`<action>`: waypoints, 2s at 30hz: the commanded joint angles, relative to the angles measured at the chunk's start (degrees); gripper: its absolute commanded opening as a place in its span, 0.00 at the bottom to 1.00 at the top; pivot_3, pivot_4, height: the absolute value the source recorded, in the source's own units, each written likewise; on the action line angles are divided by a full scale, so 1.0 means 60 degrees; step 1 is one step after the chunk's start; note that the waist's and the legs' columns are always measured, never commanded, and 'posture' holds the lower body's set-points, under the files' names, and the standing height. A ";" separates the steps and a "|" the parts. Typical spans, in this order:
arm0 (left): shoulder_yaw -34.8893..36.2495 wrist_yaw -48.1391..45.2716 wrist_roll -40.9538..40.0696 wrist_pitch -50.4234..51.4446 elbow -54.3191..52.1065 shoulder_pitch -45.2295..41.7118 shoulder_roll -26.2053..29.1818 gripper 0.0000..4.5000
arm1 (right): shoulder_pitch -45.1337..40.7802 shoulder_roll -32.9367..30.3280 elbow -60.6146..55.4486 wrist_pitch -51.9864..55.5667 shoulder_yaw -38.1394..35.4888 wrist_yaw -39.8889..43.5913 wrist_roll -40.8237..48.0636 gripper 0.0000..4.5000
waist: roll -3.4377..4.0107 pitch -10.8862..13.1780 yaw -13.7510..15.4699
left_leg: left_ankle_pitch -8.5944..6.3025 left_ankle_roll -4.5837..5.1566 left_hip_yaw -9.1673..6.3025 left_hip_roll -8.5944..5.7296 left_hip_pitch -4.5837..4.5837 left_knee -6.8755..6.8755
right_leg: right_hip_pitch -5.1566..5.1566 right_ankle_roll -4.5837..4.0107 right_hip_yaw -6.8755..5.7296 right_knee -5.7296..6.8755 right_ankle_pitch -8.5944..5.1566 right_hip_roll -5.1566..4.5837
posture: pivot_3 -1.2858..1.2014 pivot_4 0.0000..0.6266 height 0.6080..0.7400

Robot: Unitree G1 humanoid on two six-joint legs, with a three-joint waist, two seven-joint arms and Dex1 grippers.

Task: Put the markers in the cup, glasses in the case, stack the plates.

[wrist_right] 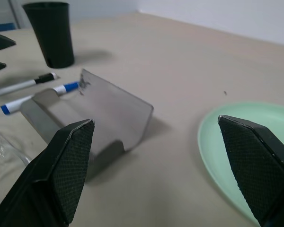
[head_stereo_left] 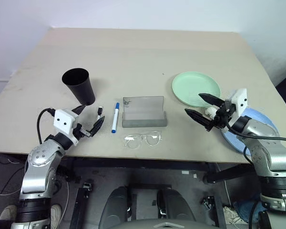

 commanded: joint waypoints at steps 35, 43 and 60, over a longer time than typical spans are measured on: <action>-0.0983 -0.0627 0.0314 -0.0371 0.0922 -0.1410 -0.0368 1.00 | 0.2638 -0.3575 -0.2291 0.6321 -0.2053 -0.1126 0.0474 0.99 | 0.0008 -0.0002 0.0192 | 0.0003 0.0006 0.0002 -0.0001 0.0000 0.0017 | 0.0010 0.0008 -0.0008 -0.0001 0.0003 0.0010 | 0.52 0.24 1.00; -0.0947 -0.0846 0.0393 -0.0441 0.1108 -0.1536 -0.0309 1.00 | 0.2586 -0.3708 -0.2808 0.6928 -0.1651 -0.1388 0.0192 0.99 | 0.0006 -0.0001 0.0228 | 0.0003 0.0007 0.0002 0.0001 -0.0001 0.0026 | 0.0015 0.0010 -0.0008 -0.0001 0.0003 0.0026 | 0.52 0.24 1.00; -0.0911 -0.0829 0.0375 -0.0351 0.0953 -0.1463 -0.0321 1.00 | 0.1898 -0.3421 -0.1726 0.6923 -0.0582 -0.1888 -0.0440 0.73 | 0.0004 -0.0002 0.0228 | 0.0004 0.0009 0.0002 0.0007 -0.0002 0.0034 | 0.0017 0.0029 -0.0009 -0.0001 0.0011 0.0044 | 0.52 0.24 1.00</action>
